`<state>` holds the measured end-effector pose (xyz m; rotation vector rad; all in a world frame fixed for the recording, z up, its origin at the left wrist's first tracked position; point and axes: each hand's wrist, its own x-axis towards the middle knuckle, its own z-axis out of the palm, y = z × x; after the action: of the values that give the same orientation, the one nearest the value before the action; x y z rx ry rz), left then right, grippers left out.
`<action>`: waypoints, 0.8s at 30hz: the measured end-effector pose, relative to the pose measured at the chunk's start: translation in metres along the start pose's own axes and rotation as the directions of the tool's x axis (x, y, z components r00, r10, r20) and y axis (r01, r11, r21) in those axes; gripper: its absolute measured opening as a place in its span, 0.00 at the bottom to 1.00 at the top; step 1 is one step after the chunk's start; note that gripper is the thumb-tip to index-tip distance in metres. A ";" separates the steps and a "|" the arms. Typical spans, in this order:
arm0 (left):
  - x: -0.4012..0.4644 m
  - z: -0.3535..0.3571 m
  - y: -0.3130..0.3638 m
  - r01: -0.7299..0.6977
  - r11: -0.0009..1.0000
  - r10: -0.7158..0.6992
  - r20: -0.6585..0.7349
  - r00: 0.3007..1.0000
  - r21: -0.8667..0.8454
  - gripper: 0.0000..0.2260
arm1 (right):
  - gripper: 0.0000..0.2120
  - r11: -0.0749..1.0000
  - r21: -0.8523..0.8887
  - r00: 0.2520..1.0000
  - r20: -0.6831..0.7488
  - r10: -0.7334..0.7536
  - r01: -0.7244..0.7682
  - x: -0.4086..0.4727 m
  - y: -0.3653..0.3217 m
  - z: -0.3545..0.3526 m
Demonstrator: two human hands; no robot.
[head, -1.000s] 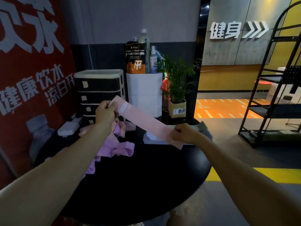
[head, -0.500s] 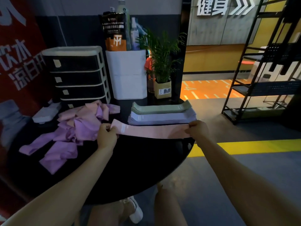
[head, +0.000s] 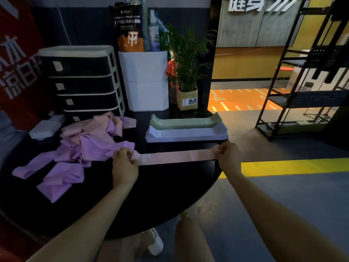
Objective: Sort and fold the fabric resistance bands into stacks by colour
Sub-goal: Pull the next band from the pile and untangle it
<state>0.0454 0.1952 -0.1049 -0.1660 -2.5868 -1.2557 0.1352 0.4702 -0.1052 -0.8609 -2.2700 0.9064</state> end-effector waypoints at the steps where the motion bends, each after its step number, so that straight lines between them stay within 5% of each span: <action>1: 0.000 0.000 -0.001 -0.007 1.000 0.007 0.000 1.000 0.007 0.07 | 0.06 1.000 -0.018 1.000 0.004 -0.012 0.012 -0.002 0.000 0.000; 5: 0.000 0.000 -0.002 -0.036 0.999 0.036 -0.012 0.999 -0.002 0.07 | 0.11 0.977 -0.158 0.988 -0.030 -0.151 0.145 -0.016 -0.011 0.002; 14: -0.002 0.001 -0.005 -0.039 0.999 0.037 -0.058 0.998 -0.030 0.07 | 0.09 0.945 -0.090 0.946 0.111 -0.306 0.316 -0.053 -0.043 0.038; 24: 0.005 0.007 -0.009 -0.022 0.999 0.018 -0.089 0.996 -0.045 0.06 | 0.12 0.994 -0.029 0.970 -0.220 0.100 -0.109 -0.017 -0.017 0.016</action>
<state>0.0373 0.1948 -0.1139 -0.1415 -2.4771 -1.2857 0.1296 0.4415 -0.1065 -1.0534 -2.0761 0.7711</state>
